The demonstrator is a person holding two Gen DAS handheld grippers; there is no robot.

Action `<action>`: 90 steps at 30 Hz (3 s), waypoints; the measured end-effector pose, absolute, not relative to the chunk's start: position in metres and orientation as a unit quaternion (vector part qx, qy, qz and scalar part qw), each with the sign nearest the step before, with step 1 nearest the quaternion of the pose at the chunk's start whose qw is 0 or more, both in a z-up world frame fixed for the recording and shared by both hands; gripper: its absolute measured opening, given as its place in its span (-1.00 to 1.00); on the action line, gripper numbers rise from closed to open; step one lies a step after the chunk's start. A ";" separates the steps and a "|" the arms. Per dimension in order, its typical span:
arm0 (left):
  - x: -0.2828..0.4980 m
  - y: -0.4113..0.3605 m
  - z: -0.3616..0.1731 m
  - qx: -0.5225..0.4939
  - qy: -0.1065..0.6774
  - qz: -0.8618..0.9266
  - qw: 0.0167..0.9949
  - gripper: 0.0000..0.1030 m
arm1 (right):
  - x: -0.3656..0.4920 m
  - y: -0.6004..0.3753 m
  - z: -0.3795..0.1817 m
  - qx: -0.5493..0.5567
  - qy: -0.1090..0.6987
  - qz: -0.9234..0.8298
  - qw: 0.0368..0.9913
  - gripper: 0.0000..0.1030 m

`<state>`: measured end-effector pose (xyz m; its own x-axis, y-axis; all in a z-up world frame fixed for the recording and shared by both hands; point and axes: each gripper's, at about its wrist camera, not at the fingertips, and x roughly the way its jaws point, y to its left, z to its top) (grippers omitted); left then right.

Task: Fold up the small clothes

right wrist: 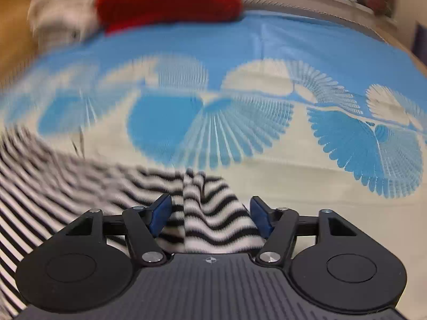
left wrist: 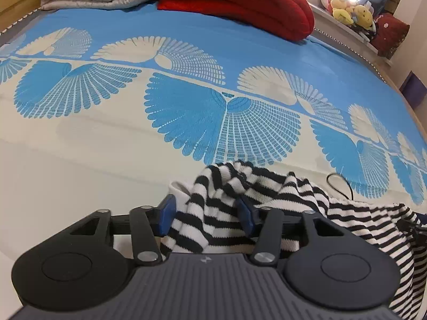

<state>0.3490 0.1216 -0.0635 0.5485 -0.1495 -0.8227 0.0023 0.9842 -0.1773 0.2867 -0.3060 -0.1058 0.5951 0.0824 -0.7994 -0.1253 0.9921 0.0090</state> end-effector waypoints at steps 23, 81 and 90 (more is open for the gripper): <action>0.313 0.131 -0.012 -0.018 0.462 -0.080 0.883 -0.17 | 0.255 -0.324 -0.052 0.037 0.401 0.010 0.915 -0.01; 0.218 0.097 -0.068 0.123 0.626 -0.215 0.739 -0.27 | 0.152 -0.343 -0.103 0.012 0.586 0.005 0.810 -0.17; 0.255 0.109 -0.042 0.054 0.566 -0.134 0.812 -0.27 | 0.158 -0.320 -0.114 -0.044 0.598 0.036 0.800 -0.15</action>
